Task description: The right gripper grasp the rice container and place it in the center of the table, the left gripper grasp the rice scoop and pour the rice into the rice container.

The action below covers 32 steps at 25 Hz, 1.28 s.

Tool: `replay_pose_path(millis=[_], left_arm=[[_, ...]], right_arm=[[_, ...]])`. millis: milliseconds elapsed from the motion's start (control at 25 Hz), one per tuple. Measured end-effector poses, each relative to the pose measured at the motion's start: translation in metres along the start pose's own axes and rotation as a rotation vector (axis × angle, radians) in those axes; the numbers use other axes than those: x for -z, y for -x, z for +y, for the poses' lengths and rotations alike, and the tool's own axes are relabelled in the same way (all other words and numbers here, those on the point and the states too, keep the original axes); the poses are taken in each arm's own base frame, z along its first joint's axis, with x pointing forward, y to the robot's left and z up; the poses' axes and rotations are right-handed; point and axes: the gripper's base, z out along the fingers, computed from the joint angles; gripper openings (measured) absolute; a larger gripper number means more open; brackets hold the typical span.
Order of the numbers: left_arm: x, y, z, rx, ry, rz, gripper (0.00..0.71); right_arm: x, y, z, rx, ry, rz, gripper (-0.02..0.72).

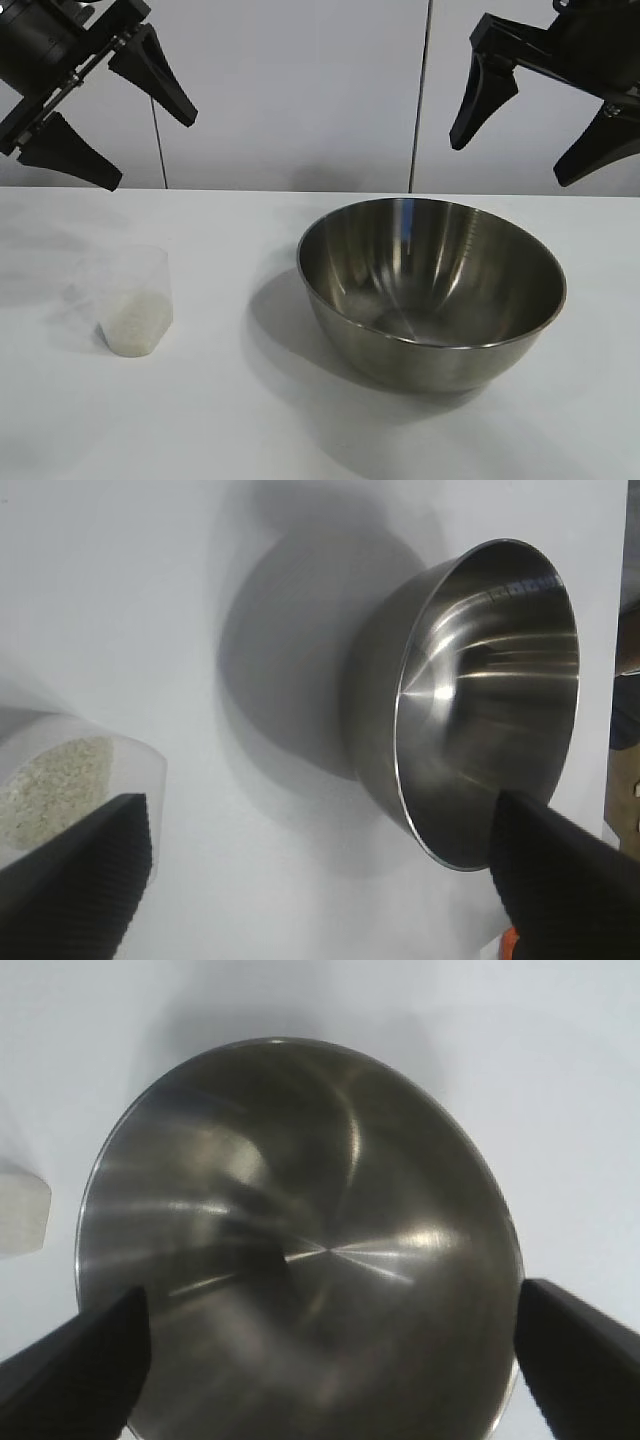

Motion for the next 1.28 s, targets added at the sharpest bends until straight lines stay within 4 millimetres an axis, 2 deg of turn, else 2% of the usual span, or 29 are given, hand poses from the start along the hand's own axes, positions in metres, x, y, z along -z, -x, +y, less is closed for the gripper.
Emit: replay_pose_path(millis=[280, 520, 640, 880, 1040, 1160, 1280], left_arm=[[0.000, 0.000, 0.000, 0.000, 0.000, 0.000, 0.657], [0.000, 0.000, 0.000, 0.000, 0.000, 0.000, 0.657], [0.000, 0.000, 0.000, 0.000, 0.000, 0.000, 0.657], [0.000, 0.000, 0.000, 0.000, 0.000, 0.000, 0.657], [0.000, 0.000, 0.000, 0.000, 0.000, -0.001, 0.657], [0.000, 0.000, 0.000, 0.000, 0.000, -0.001, 0.657], [0.000, 0.000, 0.000, 0.000, 0.000, -0.001, 0.657]], right_arm=[[0.000, 0.001, -0.001, 0.009, -0.010, -0.010, 0.685], [-0.001, 0.001, -0.016, 0.091, -0.163, -0.010, 0.685], [-0.019, -0.003, -0.024, 0.099, -0.199, 0.020, 0.685], [-0.082, -0.017, -0.039, 0.035, -0.175, 0.109, 0.684], [-0.103, -0.020, -0.044, 0.014, -0.173, 0.126, 0.679], [-0.109, -0.021, -0.045, -0.004, -0.166, 0.136, 0.613], [-0.110, -0.021, -0.044, -0.018, -0.157, 0.132, 0.491]])
